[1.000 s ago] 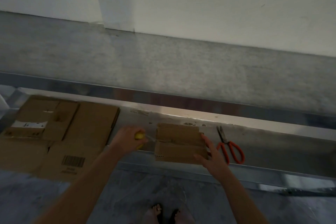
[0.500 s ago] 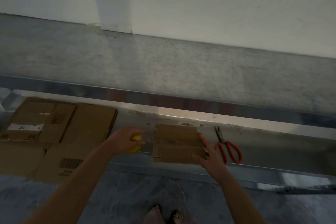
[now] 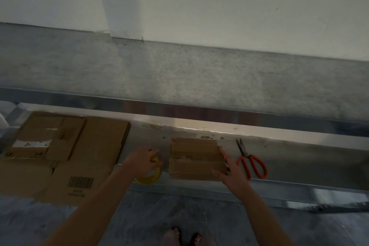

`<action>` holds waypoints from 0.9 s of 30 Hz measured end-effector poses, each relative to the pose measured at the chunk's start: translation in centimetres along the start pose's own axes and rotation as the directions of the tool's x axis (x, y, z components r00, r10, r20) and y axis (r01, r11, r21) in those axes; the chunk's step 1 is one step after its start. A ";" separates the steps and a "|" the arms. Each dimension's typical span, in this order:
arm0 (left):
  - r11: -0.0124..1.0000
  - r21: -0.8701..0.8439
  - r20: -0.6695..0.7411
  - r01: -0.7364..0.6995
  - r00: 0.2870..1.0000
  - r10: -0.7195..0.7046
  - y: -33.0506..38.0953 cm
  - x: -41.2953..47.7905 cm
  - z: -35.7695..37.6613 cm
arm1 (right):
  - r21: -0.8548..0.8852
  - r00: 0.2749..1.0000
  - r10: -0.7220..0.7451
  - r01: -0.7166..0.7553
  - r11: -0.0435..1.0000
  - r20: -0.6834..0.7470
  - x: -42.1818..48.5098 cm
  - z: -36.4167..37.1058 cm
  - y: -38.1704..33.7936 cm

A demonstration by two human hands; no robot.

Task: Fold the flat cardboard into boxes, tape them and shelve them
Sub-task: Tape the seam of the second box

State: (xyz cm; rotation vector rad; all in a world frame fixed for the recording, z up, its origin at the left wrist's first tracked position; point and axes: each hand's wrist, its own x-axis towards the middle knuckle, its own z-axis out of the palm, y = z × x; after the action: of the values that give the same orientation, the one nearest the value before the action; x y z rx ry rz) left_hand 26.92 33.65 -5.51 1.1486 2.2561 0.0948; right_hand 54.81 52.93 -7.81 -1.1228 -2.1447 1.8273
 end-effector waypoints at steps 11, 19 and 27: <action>0.887 -0.454 -0.121 -0.089 0.992 0.037 -1.2 -1.9 -0.7 | -0.241 0.998 -0.053 0.043 0.969 -0.037 -0.6 0.1 0.0; 0.921 -0.374 -0.124 -0.113 0.990 0.071 -0.1 -1.8 -1.2 | -0.464 0.987 -0.136 0.080 0.882 -0.089 -1.7 -0.2 -0.1; 0.922 -0.369 -0.173 -0.115 0.984 0.053 0.8 -2.3 -1.2 | -0.731 0.901 -0.267 -0.076 0.678 -0.341 -2.4 -4.6 3.3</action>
State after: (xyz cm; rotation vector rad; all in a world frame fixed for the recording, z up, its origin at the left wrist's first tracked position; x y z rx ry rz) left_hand 27.82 32.66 -3.21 1.0551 2.1929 0.6507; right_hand 60.43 55.22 -8.65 -1.3184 -2.6107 0.5129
